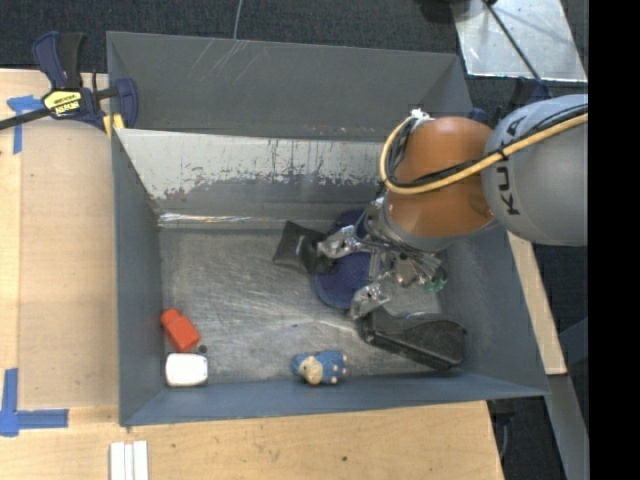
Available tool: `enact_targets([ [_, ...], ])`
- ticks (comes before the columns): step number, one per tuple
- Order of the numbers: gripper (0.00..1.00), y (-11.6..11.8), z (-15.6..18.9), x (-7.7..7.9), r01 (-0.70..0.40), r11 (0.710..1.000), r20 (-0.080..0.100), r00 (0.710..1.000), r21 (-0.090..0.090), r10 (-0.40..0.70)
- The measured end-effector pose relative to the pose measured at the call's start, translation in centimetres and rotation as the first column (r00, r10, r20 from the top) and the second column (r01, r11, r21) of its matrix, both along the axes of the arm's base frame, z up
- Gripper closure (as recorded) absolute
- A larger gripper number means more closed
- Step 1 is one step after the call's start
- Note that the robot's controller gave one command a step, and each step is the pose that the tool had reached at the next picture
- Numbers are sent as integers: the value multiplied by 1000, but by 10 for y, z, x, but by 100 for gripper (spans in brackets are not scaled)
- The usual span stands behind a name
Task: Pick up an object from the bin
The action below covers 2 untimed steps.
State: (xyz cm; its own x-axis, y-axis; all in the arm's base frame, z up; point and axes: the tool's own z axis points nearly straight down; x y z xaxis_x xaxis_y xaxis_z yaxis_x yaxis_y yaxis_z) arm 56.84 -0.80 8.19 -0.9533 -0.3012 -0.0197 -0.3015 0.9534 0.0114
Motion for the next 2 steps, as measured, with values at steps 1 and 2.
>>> enact_targets([
  [1, 100, -1, 1, 1, -1, 1000, 3, 1000, -2, 1],
  [2, 100, -8, 144, 17, -1, 1000, -3, 1000, -17, 1],
])
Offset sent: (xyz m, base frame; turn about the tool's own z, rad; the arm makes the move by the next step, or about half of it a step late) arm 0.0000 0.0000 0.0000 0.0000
